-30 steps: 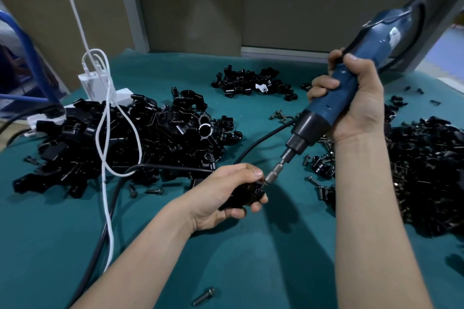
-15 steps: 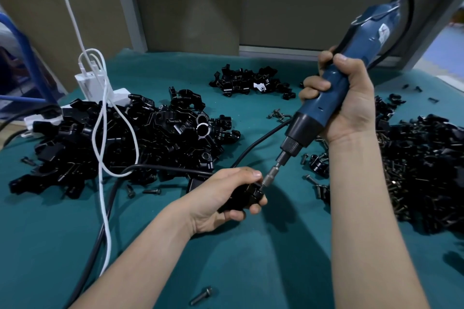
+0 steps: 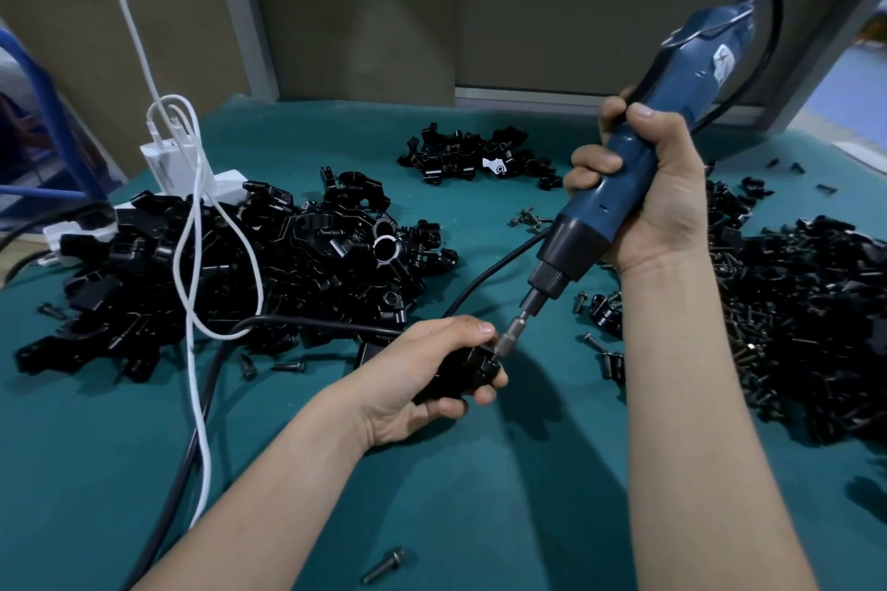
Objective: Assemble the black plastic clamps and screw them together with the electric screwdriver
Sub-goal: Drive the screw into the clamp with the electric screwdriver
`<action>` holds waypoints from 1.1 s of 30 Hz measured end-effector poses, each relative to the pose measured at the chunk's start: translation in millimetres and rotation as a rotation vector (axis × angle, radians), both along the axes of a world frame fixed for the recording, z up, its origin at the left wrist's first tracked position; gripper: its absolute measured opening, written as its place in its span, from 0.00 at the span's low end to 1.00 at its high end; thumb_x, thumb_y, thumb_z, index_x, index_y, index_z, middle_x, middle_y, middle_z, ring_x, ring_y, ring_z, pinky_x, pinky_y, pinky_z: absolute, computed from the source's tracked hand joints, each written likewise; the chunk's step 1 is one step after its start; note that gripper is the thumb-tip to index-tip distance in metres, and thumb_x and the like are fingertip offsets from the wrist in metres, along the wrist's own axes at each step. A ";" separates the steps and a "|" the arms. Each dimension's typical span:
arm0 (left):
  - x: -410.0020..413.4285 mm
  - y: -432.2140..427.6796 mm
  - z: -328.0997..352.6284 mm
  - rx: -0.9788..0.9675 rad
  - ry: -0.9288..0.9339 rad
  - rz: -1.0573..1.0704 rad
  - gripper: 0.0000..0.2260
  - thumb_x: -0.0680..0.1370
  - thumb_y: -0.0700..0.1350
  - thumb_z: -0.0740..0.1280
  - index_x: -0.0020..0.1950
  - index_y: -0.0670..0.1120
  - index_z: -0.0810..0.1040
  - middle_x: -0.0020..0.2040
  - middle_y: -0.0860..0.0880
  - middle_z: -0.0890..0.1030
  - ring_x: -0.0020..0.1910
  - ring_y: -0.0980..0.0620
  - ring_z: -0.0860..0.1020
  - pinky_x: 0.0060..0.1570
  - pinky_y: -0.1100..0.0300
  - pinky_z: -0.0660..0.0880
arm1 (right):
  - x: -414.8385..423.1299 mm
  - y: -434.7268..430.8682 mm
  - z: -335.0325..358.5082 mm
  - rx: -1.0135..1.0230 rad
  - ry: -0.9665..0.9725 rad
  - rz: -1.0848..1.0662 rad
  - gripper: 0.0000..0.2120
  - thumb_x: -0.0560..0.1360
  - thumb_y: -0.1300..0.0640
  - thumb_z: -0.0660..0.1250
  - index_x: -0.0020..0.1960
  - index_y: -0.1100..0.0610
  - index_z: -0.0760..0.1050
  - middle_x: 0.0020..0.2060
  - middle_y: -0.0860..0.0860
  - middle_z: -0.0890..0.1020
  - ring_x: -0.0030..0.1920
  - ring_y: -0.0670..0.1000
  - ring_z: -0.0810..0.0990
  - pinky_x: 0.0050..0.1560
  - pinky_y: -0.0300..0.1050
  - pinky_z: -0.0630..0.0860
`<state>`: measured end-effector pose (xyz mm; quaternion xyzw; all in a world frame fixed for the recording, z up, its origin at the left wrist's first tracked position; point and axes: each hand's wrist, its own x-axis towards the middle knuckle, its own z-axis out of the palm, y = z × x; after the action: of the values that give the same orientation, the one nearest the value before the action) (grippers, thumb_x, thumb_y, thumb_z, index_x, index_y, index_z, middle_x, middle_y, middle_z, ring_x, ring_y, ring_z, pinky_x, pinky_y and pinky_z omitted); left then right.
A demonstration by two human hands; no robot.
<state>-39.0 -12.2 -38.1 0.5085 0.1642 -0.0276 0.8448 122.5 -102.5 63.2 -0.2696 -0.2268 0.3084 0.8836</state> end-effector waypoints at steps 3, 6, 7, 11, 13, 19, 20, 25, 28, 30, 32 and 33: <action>-0.2 0.4 -0.3 0.005 0.003 -0.003 0.08 0.71 0.48 0.70 0.41 0.46 0.74 0.34 0.43 0.80 0.27 0.52 0.75 0.17 0.69 0.63 | 0.1 0.4 -0.5 0.003 0.002 0.011 0.07 0.69 0.61 0.62 0.34 0.56 0.77 0.36 0.47 0.77 0.24 0.44 0.68 0.25 0.37 0.70; -0.7 0.4 -0.2 0.005 -0.003 -0.009 0.09 0.71 0.48 0.71 0.42 0.46 0.73 0.34 0.43 0.80 0.27 0.52 0.75 0.17 0.69 0.63 | -0.7 1.2 -0.7 0.002 -0.008 0.018 0.09 0.69 0.61 0.62 0.33 0.56 0.78 0.36 0.47 0.77 0.24 0.44 0.69 0.25 0.37 0.70; -0.9 0.2 0.1 0.007 -0.004 -0.010 0.09 0.72 0.48 0.71 0.42 0.46 0.73 0.34 0.43 0.80 0.27 0.52 0.75 0.17 0.69 0.63 | -1.2 1.5 -0.8 0.002 -0.011 0.021 0.09 0.69 0.61 0.62 0.33 0.56 0.78 0.35 0.47 0.77 0.24 0.44 0.68 0.25 0.37 0.70; -1.1 -0.6 1.0 0.008 -0.005 -0.002 0.09 0.71 0.49 0.69 0.42 0.46 0.73 0.34 0.44 0.80 0.27 0.52 0.75 0.17 0.69 0.63 | -2.3 2.9 -0.5 -0.003 -0.010 0.024 0.07 0.69 0.61 0.62 0.35 0.57 0.77 0.35 0.47 0.78 0.24 0.44 0.69 0.25 0.37 0.70; -1.2 -0.3 0.4 0.002 -0.006 0.003 0.07 0.75 0.47 0.68 0.42 0.46 0.73 0.34 0.44 0.80 0.27 0.52 0.75 0.17 0.69 0.63 | -2.6 3.2 -0.2 -0.007 -0.008 0.020 0.06 0.69 0.61 0.62 0.35 0.57 0.76 0.35 0.47 0.77 0.24 0.44 0.69 0.25 0.37 0.70; -0.6 0.3 -0.4 -0.003 -0.012 0.005 0.06 0.72 0.48 0.70 0.40 0.47 0.76 0.34 0.43 0.80 0.27 0.52 0.75 0.17 0.69 0.63 | -2.0 4.0 -1.1 -0.003 -0.012 0.024 0.09 0.69 0.61 0.62 0.32 0.56 0.79 0.35 0.47 0.77 0.24 0.44 0.69 0.25 0.37 0.70; -0.6 0.7 -0.6 -0.004 -0.011 0.003 0.06 0.72 0.47 0.71 0.39 0.47 0.76 0.34 0.43 0.80 0.27 0.52 0.75 0.17 0.69 0.63 | -2.2 4.2 -1.2 -0.005 -0.013 0.026 0.09 0.69 0.61 0.62 0.32 0.56 0.79 0.35 0.47 0.78 0.24 0.44 0.69 0.25 0.37 0.70; 0.5 2.3 -2.4 0.000 -0.011 0.001 0.04 0.71 0.47 0.68 0.39 0.48 0.77 0.34 0.42 0.79 0.27 0.51 0.75 0.17 0.69 0.63 | -2.1 4.8 -2.5 -0.002 -0.023 0.034 0.09 0.69 0.61 0.62 0.33 0.56 0.79 0.35 0.47 0.78 0.24 0.44 0.69 0.25 0.37 0.71; 1.1 2.5 -4.0 0.008 -0.016 -0.002 0.02 0.71 0.47 0.67 0.38 0.51 0.78 0.34 0.43 0.79 0.26 0.51 0.74 0.17 0.69 0.62 | -1.9 4.9 -2.5 -0.009 -0.031 0.040 0.10 0.69 0.61 0.62 0.32 0.56 0.79 0.35 0.47 0.78 0.24 0.43 0.69 0.25 0.37 0.71; 0.3 1.9 -3.4 0.003 -0.008 0.004 0.04 0.71 0.47 0.67 0.37 0.51 0.78 0.34 0.43 0.79 0.26 0.51 0.74 0.17 0.69 0.62 | -0.9 4.8 -2.9 -0.008 -0.026 0.043 0.09 0.69 0.61 0.62 0.33 0.56 0.79 0.35 0.46 0.78 0.24 0.43 0.69 0.25 0.37 0.70; -0.3 1.7 -1.5 -0.023 -0.001 0.003 0.04 0.72 0.46 0.67 0.36 0.51 0.77 0.34 0.43 0.78 0.26 0.52 0.74 0.17 0.69 0.62 | -0.1 4.9 -3.6 -0.009 -0.030 0.032 0.05 0.70 0.62 0.63 0.38 0.57 0.76 0.35 0.47 0.78 0.24 0.43 0.69 0.25 0.37 0.71; -0.9 1.6 0.4 -0.043 0.003 -0.007 0.04 0.73 0.45 0.68 0.38 0.50 0.77 0.33 0.43 0.78 0.25 0.53 0.74 0.17 0.70 0.62 | -0.3 5.1 -3.7 0.007 -0.026 0.047 0.02 0.70 0.63 0.65 0.40 0.57 0.75 0.36 0.47 0.78 0.24 0.44 0.70 0.26 0.37 0.71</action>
<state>-39.9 -10.6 -37.8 0.4906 0.1630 -0.0345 0.8553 122.2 -97.4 59.5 -0.2652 -0.2456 0.3247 0.8740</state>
